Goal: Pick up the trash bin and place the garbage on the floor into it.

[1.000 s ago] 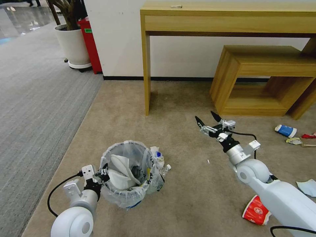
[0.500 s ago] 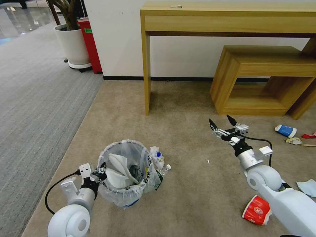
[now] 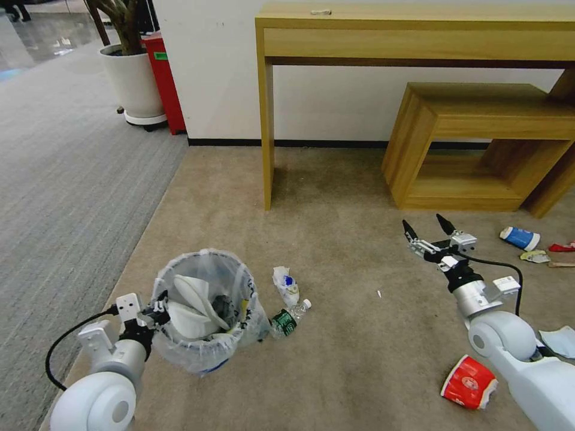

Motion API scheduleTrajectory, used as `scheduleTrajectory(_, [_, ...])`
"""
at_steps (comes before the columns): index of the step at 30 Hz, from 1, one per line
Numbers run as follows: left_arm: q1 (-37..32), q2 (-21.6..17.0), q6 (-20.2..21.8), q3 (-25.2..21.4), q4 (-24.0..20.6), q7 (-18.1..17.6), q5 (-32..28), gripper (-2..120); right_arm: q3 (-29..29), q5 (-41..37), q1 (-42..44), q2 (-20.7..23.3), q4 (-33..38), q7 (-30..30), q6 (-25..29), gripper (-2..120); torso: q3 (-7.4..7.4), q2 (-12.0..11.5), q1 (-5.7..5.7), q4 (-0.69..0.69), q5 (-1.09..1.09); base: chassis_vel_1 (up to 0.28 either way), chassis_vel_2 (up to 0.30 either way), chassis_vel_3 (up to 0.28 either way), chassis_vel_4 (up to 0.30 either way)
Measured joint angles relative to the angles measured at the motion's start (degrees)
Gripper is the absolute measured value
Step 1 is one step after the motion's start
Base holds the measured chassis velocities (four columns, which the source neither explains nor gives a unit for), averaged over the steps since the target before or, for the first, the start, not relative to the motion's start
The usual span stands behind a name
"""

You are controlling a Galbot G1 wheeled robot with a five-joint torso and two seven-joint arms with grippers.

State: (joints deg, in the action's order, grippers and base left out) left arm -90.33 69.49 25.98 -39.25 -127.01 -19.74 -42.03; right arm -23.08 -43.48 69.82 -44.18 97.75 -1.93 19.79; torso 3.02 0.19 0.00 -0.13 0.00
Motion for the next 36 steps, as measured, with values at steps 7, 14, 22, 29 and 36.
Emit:
scheduleTrajectory(7, [-0.7, -1.4, 0.0, -2.5, -0.2, 0.0, -0.5, 2, -2.8, 1.3, 2.0, -1.0, -0.9, 0.0, 0.1, 95, 0.00, 0.0, 0.00, 0.00, 0.00, 0.000, 0.000, 0.000, 0.000])
scheduleTrajectory(14, [-1.0, -1.9, -0.2, -4.4, 0.2, -0.1, -1.1, 2, -3.9, 2.8, 2.8, -2.5, -2.1, -0.1, 0.5, 100, 0.00, 0.0, 0.00, 0.00, 0.00, 0.000, 0.000, 0.000, 0.000])
scheduleTrajectory(22, [-0.6, -1.5, -0.3, -4.0, 1.0, -0.1, -1.2, 2, -3.6, 3.4, 2.0, -3.3, -3.5, 0.0, 0.7, 100, 0.00, 0.0, 0.00, 0.00, 0.00, 0.000, 0.000, 0.000, 0.000])
scheduleTrajectory(29, [-0.3, -1.2, -0.4, -3.3, 1.8, -0.1, -1.0, 2, -3.2, 4.5, 1.8, -3.9, -4.6, -0.1, 1.2, 100, 0.00, 0.0, 0.00, 0.00, 0.00, 0.000, 0.000, 0.000, 0.000])
scheduleTrajectory(36, [0.0, -1.1, -0.6, -2.9, 2.1, -0.1, -0.9, 2, -3.1, 5.6, 1.8, -4.3, -5.4, -0.1, 1.6, 100, 0.00, 0.0, 0.00, 0.00, 0.00, 0.000, 0.000, 0.000, 0.000])
